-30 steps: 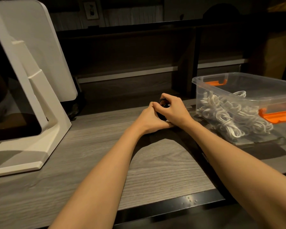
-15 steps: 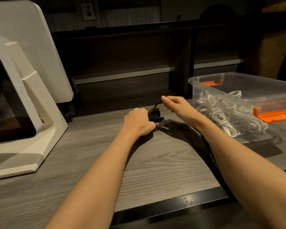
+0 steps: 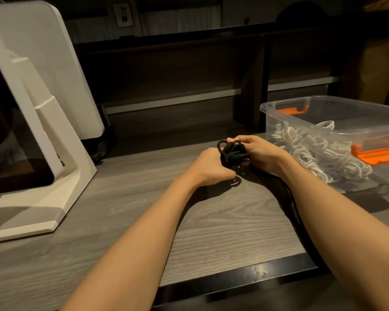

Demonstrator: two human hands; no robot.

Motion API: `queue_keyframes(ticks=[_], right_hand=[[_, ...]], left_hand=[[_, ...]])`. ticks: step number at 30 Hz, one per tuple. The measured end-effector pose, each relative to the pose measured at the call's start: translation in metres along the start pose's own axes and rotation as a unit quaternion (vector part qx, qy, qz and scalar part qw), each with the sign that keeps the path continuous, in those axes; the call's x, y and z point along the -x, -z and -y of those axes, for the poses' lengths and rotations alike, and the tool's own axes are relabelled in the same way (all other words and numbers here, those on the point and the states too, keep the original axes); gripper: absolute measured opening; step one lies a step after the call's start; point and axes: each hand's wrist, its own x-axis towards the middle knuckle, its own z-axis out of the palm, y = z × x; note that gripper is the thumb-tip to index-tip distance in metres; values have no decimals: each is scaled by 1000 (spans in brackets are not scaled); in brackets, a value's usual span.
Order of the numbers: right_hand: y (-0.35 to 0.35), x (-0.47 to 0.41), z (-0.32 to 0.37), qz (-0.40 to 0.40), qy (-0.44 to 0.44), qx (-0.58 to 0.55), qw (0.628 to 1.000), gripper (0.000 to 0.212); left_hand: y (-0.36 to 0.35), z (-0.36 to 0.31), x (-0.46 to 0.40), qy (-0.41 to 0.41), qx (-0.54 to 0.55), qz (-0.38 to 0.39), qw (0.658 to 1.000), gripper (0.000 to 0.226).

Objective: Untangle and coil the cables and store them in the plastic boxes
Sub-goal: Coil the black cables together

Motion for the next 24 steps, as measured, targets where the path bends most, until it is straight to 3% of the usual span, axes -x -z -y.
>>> queue_keyframes(ticks=[4, 8, 11, 14, 17, 20, 24], right_hand=[[2, -4, -5, -2, -23, 45, 999, 24], [-5, 2, 8, 66, -37, 160, 984, 17], [-11, 5, 14, 131, -35, 270, 953, 18], [-15, 5, 17, 106, -24, 353, 929, 24], [-20, 2, 16, 64, -4, 404, 912, 23], [-24, -2, 12, 41, 22, 436, 899, 14], [-24, 0, 16, 104, 27, 466, 878, 25]], left_hand=[[4, 2, -3, 69, 86, -49, 993, 46], [6, 13, -3, 31, 158, -116, 980, 66], [13, 20, -7, 37, 132, -163, 977, 52], [20, 30, -6, 100, 32, -196, 975, 40], [18, 39, -5, 136, -61, -192, 970, 47], [15, 42, -10, 162, -78, -206, 962, 49], [14, 41, -11, 175, -51, -209, 961, 64]])
